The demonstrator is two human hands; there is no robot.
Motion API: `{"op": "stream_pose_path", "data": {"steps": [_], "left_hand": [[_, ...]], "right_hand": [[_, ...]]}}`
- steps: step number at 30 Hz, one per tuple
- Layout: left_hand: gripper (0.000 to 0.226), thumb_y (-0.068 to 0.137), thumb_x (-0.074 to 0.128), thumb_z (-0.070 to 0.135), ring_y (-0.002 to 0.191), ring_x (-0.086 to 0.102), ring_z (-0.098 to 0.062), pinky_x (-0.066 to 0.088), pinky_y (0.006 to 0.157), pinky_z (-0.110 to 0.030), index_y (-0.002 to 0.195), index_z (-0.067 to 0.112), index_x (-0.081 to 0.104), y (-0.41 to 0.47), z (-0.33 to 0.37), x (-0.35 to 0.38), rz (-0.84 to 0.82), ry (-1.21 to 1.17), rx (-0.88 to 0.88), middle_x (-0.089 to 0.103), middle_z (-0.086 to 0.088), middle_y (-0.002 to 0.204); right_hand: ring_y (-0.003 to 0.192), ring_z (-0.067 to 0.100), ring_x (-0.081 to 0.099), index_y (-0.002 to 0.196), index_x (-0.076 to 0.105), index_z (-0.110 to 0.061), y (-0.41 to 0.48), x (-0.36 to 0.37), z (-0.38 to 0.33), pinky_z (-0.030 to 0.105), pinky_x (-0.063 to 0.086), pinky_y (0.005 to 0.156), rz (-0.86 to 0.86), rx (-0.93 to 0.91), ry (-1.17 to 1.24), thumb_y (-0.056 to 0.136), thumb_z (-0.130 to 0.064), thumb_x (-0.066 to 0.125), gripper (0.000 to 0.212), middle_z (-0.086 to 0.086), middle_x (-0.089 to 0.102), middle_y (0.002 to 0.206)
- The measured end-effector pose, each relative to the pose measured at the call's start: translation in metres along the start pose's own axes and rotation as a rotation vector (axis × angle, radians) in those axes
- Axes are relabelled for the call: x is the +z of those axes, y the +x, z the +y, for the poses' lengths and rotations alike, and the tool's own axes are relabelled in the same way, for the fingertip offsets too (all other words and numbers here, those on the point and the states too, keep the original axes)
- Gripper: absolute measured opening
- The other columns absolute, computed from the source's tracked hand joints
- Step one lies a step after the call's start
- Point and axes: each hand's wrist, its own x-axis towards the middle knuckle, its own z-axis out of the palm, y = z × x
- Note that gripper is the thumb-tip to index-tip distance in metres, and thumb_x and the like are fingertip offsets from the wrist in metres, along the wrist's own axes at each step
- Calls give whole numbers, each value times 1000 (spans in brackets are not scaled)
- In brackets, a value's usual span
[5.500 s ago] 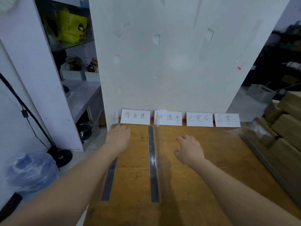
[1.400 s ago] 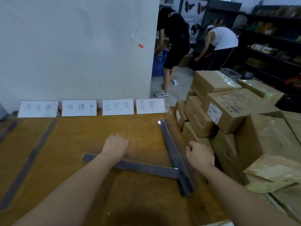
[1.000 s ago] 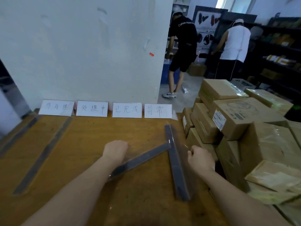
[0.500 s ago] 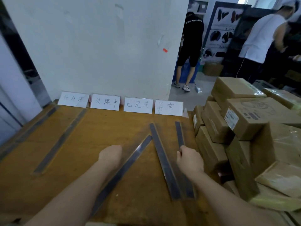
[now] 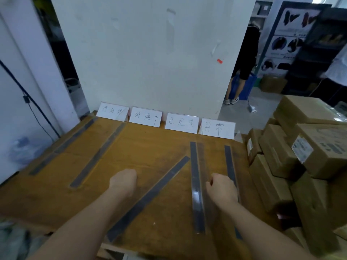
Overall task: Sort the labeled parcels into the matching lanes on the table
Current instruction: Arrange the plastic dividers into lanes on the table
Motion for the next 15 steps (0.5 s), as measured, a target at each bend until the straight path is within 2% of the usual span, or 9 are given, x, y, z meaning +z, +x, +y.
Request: {"op": "stream_pose_path", "data": {"steps": [4, 11, 15], "left_hand": [[25, 90, 50, 1, 73, 62, -20, 44, 56, -28, 74, 18, 56, 14, -17, -2, 28, -78, -32, 59, -3, 76], [29, 89, 49, -2, 54, 48, -18, 37, 47, -28, 65, 13, 48, 39, -40, -16, 41, -160, -63, 52, -5, 64], [28, 91, 50, 1, 55, 50, -18, 39, 47, -28, 67, 14, 49, 60, -50, -20, 48, -203, -34, 60, -8, 72]], "right_hand": [[65, 4, 58, 74, 52, -24, 5, 1, -15, 22, 51, 60, 52, -39, 51, 95, -22, 57, 22, -8, 59, 73], [69, 8, 62, 80, 57, -21, 16, 10, -43, 30, 59, 67, 55, 14, 50, 96, -23, 56, 16, -6, 61, 75], [69, 5, 61, 82, 58, -23, 21, 16, -55, 26, 58, 67, 53, 58, 44, 96, -26, 58, 14, -8, 61, 76]]}}
